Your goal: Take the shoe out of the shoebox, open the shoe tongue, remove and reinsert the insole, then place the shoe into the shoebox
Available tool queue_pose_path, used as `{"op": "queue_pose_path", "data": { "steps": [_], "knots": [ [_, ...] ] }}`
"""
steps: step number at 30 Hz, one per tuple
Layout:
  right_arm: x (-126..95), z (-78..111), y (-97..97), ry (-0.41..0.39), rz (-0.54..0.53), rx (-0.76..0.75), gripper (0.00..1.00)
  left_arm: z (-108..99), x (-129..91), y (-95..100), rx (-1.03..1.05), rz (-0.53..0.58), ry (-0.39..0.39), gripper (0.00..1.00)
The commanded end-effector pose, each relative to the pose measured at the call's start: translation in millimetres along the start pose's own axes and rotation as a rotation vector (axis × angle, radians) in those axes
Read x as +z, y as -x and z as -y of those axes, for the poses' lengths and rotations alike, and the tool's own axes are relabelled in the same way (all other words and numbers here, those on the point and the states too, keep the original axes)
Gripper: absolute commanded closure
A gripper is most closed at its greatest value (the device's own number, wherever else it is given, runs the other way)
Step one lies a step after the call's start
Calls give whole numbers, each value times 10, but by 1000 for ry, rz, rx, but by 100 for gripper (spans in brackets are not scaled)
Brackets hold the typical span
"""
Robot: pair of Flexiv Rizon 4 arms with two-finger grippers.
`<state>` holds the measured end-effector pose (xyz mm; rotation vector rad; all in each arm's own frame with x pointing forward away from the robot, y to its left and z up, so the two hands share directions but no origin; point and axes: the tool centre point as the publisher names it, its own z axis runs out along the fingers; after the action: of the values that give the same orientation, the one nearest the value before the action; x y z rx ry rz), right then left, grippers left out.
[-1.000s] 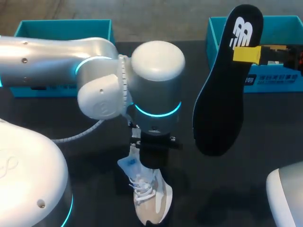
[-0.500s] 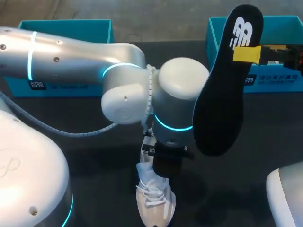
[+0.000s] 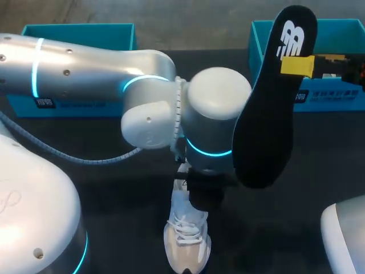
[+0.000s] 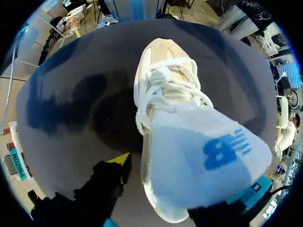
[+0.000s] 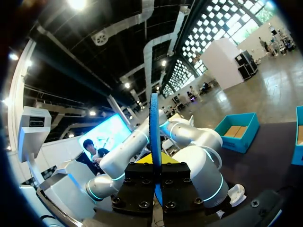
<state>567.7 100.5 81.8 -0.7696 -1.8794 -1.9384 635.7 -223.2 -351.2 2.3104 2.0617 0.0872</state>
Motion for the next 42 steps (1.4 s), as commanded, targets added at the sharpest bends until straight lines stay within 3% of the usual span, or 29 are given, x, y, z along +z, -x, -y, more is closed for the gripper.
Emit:
{"op": "queue_pose_path", "data": {
  "steps": [1, 8, 14, 21, 39, 42],
  "knots": [
    [31, -23, 1, -3, 0, 1, 100, -35, -235, -205, -17, 105, 14, 0],
    [31, -23, 1, -3, 0, 1, 100, -245, -600, -234, -89, 277, -6, 0],
    [31, -23, 1, -3, 0, 1, 100, -489, -961, -329, -112, 523, -35, 0],
    [31, -23, 1, -3, 0, 1, 100, -565, -1251, -475, -178, 776, -38, 0],
    [31, -23, 1, -3, 0, 1, 100, -565, -1251, -475, -178, 776, -38, 0],
    [31, -23, 1, -3, 0, 1, 100, -591, -1205, -448, -170, 848, -12, 0]
  ]
}}
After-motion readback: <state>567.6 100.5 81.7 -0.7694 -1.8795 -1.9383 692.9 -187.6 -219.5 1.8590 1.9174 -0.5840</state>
